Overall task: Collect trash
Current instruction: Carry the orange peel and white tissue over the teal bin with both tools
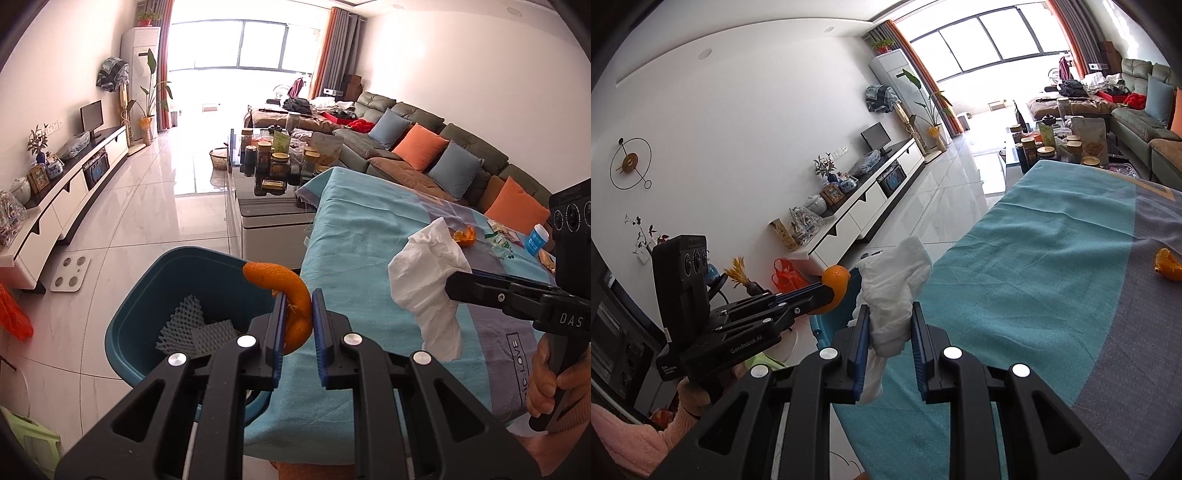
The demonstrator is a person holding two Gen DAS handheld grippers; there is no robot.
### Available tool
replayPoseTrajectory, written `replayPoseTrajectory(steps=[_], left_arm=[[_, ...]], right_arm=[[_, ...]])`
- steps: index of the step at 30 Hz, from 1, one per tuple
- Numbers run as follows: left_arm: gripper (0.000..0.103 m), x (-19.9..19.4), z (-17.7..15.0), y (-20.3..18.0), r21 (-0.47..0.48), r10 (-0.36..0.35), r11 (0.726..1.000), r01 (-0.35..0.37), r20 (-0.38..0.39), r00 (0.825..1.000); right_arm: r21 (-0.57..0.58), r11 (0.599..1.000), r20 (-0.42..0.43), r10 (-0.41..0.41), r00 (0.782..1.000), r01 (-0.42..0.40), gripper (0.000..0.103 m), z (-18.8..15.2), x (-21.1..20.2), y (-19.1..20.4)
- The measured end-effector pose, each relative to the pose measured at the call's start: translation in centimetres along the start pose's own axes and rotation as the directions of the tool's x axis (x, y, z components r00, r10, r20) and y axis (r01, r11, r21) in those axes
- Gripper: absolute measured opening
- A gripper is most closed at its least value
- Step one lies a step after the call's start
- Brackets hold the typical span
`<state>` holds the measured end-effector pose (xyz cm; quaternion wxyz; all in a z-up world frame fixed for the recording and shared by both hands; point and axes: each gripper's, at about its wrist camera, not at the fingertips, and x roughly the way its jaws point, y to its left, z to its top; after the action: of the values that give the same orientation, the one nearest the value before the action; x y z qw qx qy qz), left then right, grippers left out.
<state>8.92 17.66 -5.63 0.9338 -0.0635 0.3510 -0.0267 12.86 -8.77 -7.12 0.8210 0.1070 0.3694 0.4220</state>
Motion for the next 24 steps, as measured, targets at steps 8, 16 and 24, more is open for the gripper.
replayPoseTrajectory(steps=[8,16,24], left_arm=[[0.014,0.0,0.0,1.2,-0.018,0.024,1.000,-0.024,0.004,1.000],[0.014,-0.1,-0.2,2.4,-0.038,0.043,0.998,-0.043,0.002,0.999],[0.014,0.2,-0.3,3.4,-0.059,0.063,0.996,-0.063,-0.004,0.998]], right_arm=[[-0.025,1.000,-0.022,0.017,1.000,-0.018,0.020,0.5,1.4,1.1],[-0.042,0.999,-0.037,0.029,0.999,-0.030,0.020,0.8,2.4,1.7],[-0.064,0.997,-0.051,0.035,0.998,-0.038,0.020,1.2,3.5,2.6]])
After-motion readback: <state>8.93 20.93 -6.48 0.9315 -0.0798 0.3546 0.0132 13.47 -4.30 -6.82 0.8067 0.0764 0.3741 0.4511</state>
